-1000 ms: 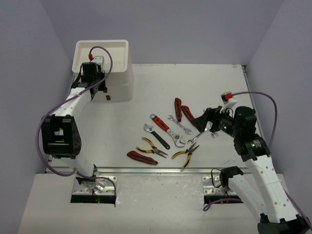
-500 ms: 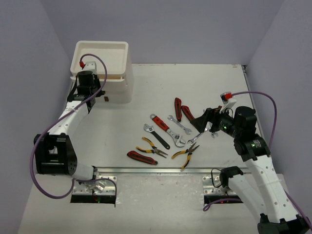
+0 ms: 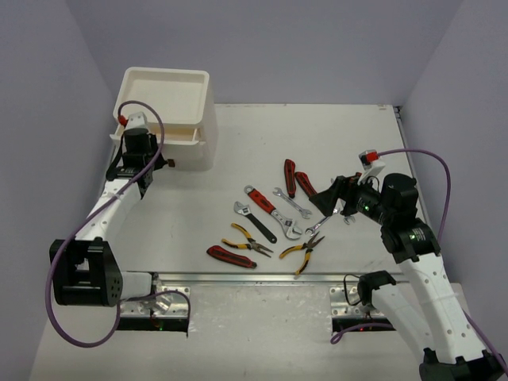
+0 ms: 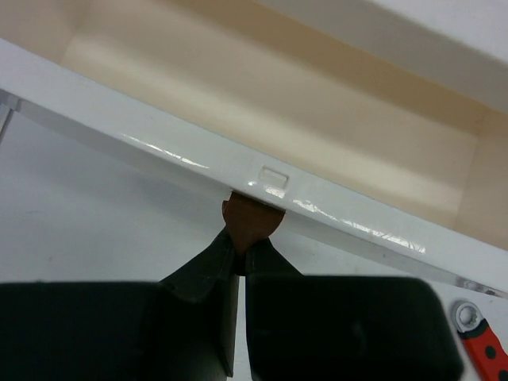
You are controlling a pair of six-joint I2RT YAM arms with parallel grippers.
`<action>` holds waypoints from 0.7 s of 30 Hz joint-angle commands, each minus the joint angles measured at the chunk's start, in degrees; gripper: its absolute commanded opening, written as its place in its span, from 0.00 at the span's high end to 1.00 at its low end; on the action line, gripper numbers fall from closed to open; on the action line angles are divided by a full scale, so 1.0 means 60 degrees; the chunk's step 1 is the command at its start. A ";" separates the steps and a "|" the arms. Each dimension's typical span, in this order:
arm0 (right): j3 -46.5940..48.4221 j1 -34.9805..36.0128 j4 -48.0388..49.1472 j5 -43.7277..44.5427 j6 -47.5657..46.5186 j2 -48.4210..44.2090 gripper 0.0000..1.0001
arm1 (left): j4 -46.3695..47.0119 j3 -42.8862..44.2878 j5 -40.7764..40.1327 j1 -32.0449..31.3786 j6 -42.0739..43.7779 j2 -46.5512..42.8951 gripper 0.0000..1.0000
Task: Sort the tools into containers
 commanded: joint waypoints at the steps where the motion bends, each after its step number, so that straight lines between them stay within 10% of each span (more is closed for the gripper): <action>1: 0.0064 0.0060 0.0328 -0.0194 0.0037 -0.0072 0.01 | 0.0136 -0.0171 0.0304 0.0107 -0.0855 -0.0684 1.00; 13: -0.0117 0.0060 0.0555 -0.0463 0.0346 0.0037 0.01 | -0.0503 -0.0896 0.0144 0.0102 -0.1499 -0.2700 1.00; 18: -0.0219 0.0060 0.0870 -0.0980 0.0504 0.0401 0.01 | -0.0659 -0.1223 0.0089 0.0102 -0.1657 -0.2790 0.31; 21: -0.0217 0.0060 0.0953 -0.1089 0.0534 0.0734 0.01 | -0.0797 -0.1257 0.0174 0.0102 -0.1654 -0.3217 0.21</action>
